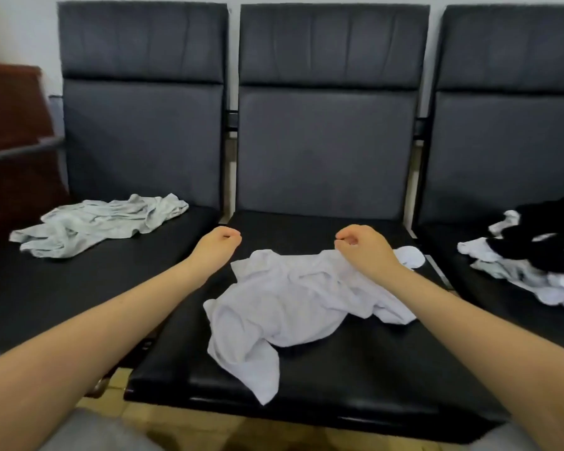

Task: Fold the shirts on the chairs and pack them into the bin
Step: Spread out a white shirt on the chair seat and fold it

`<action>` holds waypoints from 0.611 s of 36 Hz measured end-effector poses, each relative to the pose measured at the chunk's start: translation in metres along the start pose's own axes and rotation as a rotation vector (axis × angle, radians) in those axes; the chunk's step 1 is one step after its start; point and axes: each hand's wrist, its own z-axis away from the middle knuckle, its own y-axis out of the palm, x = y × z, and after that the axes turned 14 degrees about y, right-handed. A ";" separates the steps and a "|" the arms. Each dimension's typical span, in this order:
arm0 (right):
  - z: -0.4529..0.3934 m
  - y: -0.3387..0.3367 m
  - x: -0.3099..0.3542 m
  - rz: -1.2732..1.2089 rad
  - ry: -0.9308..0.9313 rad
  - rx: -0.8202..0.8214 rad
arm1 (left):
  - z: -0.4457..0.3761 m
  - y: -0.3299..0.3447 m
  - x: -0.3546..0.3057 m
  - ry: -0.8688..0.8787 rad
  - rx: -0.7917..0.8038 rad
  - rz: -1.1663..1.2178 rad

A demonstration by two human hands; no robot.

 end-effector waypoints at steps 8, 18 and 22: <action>0.013 0.070 0.064 0.245 -0.175 0.350 | 0.017 -0.024 0.045 0.045 0.060 -0.150; -0.001 0.050 0.066 -0.328 0.090 0.382 | 0.022 -0.016 0.048 0.101 0.043 0.009; -0.010 0.013 0.060 -0.651 0.247 0.254 | 0.029 -0.005 0.034 0.171 0.148 0.104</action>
